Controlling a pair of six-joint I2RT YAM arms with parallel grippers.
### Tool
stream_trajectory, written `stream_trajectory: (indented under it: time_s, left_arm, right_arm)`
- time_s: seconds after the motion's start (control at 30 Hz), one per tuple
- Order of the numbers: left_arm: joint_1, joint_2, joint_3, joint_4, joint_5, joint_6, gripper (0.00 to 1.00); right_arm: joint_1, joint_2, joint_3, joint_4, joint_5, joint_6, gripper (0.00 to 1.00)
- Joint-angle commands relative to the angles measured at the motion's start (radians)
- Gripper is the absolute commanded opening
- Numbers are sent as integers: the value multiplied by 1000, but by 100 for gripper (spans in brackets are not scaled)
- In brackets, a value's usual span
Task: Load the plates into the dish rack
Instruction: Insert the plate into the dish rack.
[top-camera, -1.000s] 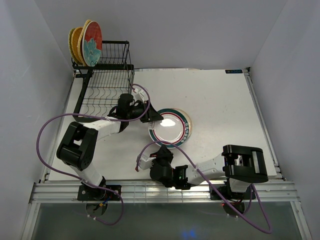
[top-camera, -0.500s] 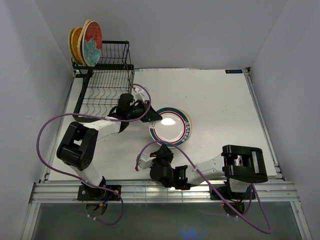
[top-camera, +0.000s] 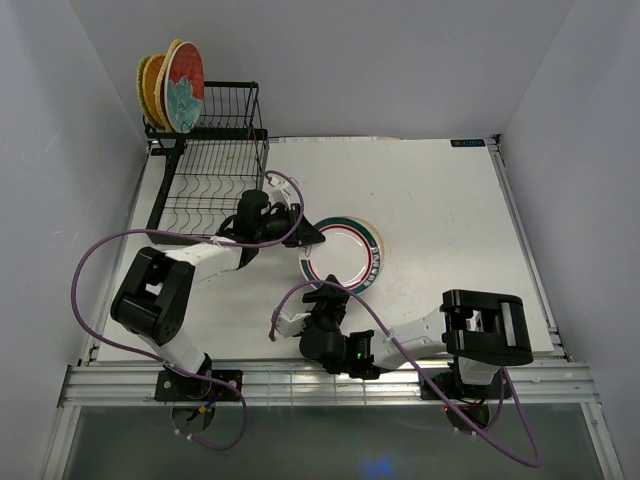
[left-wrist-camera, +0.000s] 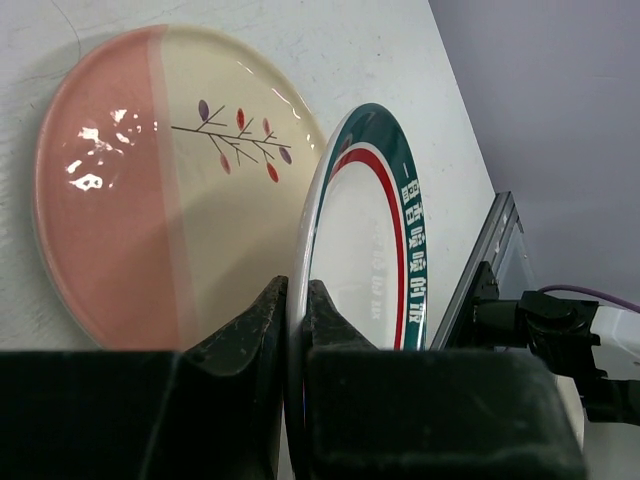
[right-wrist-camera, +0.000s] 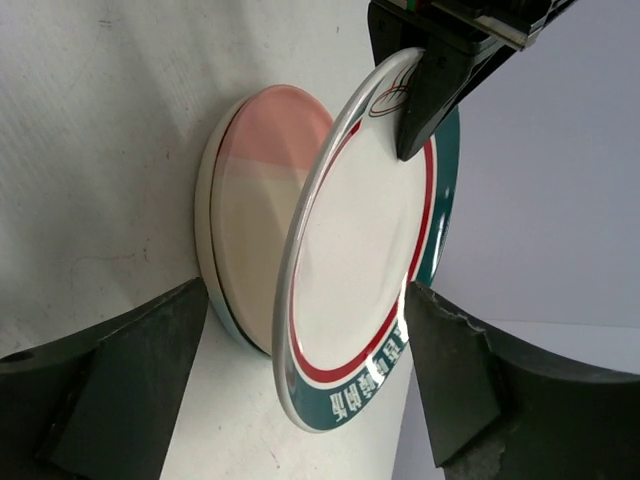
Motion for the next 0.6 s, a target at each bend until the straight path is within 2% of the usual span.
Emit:
stream_trajectory:
  time_s: [0.0,0.13,0.27,0.47,0.57]
  left_arm:
    - [-3,-87,-4,44,-26,7,0]
    - [-4,-109,-13,42,-70,22,0]
    - [-1,-144,-24,42,-126,38,0]
    - [0,-170,-39,42,-213,56,0]
    - [0,-182,-44,42,-250,67,0]
  right_arm:
    - [1,-40,12,69,16,6,89]
    - [12,-100,-12,69,-21,33,95]
    - [18,-195,-38,-14,-113,134,98]
    - [19,-385,-104,-28,-223,211,98]
    - [16,-541,-150,-32,-280,266,97]
